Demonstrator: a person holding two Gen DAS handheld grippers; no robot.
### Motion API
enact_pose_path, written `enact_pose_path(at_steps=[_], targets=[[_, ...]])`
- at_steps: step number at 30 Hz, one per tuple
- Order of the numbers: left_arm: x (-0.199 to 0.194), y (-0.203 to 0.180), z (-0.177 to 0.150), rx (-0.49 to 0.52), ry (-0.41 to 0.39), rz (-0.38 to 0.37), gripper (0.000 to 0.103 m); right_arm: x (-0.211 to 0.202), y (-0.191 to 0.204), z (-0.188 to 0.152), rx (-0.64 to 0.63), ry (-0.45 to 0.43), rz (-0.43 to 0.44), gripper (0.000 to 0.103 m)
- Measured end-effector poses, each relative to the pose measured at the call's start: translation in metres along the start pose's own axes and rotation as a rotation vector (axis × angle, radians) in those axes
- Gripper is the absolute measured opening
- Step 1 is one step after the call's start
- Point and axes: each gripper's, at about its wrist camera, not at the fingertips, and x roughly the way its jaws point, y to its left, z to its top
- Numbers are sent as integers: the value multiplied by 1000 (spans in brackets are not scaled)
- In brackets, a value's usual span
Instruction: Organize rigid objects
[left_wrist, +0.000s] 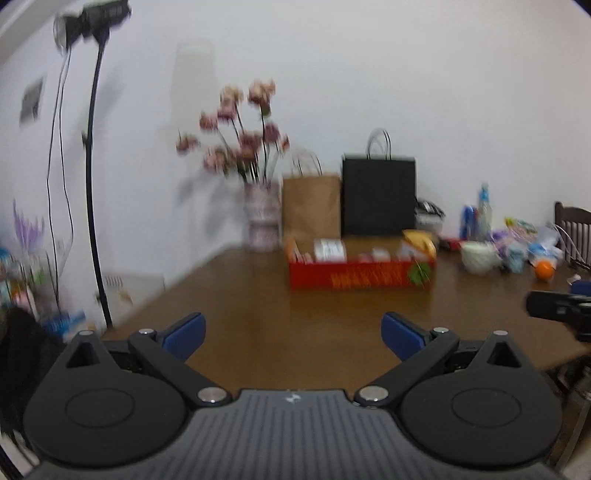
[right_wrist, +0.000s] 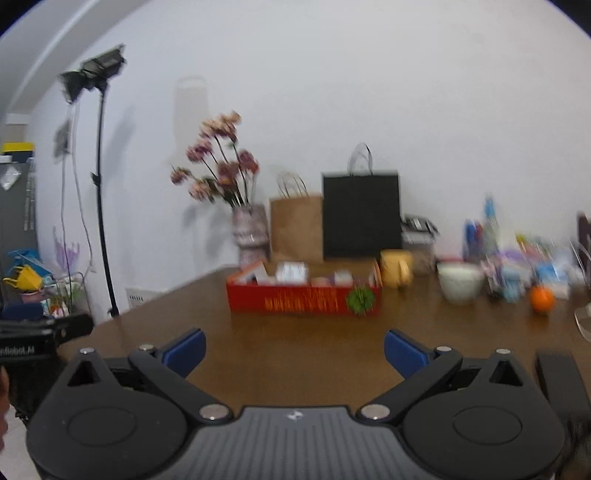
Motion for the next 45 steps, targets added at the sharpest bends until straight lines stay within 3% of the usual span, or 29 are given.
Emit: enact_pose_path(at_steps=[2, 9, 45], targets=[[-10, -2, -7, -6, 9, -18, 103, -2, 4, -6, -10, 23, 17, 103], [-21, -7, -4, 38, -65, 6, 103, -11, 6, -5, 13, -17, -2, 103], [-19, -8, -1, 49, -73, -3, 103, -6, 8, -2, -3, -18, 13, 103]])
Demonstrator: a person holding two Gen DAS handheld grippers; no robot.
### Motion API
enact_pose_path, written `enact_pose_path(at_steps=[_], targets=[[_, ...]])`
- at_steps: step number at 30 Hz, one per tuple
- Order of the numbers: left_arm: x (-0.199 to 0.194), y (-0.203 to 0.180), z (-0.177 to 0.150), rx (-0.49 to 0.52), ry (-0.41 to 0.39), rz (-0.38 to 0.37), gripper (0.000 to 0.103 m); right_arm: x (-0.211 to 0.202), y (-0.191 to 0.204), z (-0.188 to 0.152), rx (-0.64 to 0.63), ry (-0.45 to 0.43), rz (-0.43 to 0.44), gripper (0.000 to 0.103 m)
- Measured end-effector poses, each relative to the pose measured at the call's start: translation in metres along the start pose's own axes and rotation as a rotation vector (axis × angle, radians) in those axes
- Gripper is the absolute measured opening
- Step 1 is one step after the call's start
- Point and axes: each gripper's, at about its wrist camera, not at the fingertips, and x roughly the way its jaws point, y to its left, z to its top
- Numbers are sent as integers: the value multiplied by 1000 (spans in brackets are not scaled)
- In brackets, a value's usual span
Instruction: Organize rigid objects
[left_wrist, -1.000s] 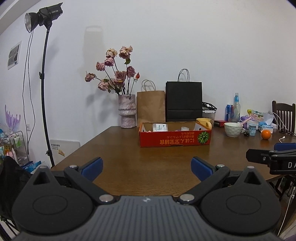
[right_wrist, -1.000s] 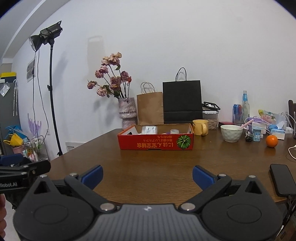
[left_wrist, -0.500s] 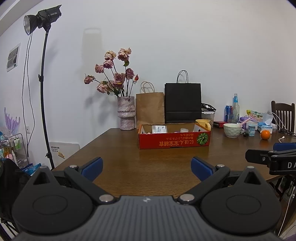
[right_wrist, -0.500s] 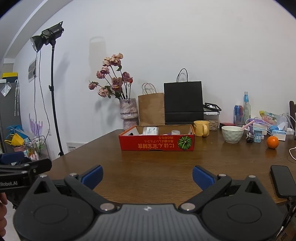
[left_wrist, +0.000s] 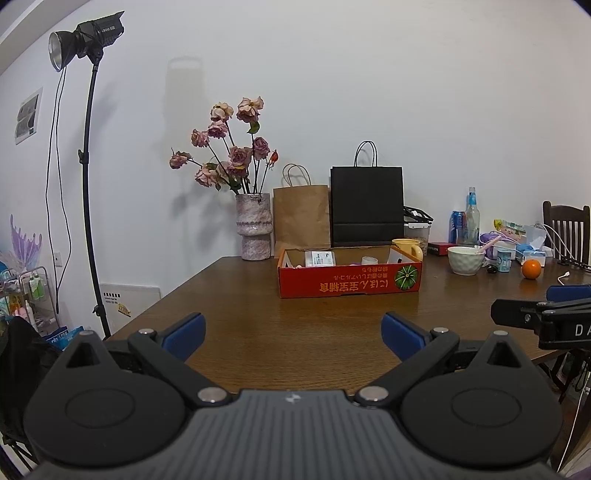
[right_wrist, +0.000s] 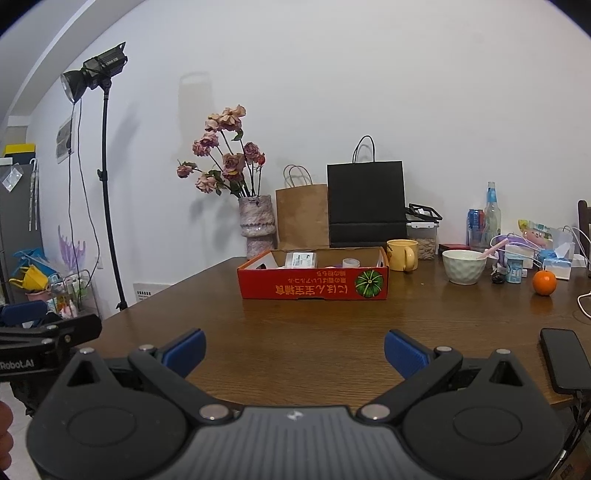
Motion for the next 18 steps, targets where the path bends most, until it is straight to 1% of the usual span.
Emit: enact_pose_path(at_steps=[18], targets=[[0, 3, 0, 4, 4, -7, 103, -1, -1, -1, 2, -2, -5, 103]])
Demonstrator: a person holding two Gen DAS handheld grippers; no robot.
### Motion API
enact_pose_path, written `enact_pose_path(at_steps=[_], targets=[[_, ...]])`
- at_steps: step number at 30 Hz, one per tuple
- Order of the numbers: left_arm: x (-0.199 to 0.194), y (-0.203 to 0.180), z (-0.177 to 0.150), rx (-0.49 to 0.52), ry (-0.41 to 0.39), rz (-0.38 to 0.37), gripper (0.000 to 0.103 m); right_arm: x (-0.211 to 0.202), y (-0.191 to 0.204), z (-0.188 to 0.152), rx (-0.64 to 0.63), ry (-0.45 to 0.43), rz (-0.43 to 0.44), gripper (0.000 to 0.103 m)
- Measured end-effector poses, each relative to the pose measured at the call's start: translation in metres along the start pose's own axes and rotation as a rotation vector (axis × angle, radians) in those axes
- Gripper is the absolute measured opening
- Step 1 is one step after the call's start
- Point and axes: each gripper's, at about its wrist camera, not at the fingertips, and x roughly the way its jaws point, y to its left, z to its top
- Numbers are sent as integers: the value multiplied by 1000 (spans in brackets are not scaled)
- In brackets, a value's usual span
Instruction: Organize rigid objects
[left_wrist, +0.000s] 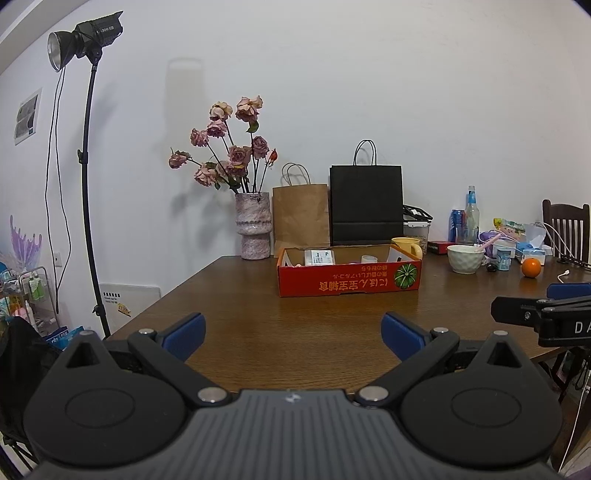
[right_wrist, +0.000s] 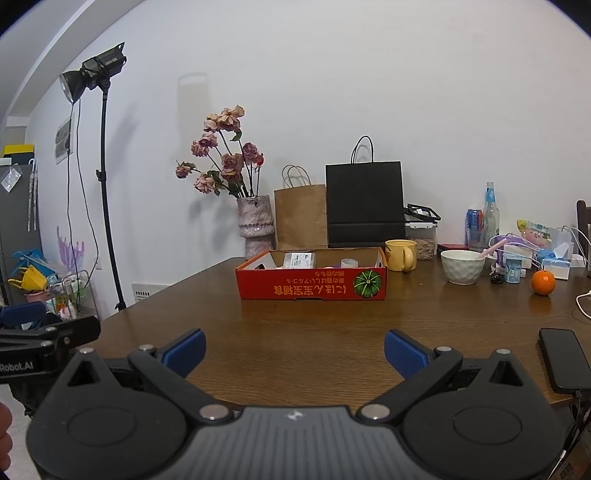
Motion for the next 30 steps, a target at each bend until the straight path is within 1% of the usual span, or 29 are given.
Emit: enact_pose_path(at_steps=[28, 30], targets=[[-1, 1, -3, 2, 4, 0, 103, 3, -2, -3, 2, 13, 4, 103], [-1, 0, -5, 11, 4, -8, 103, 4, -1, -4, 3, 18, 6, 103]])
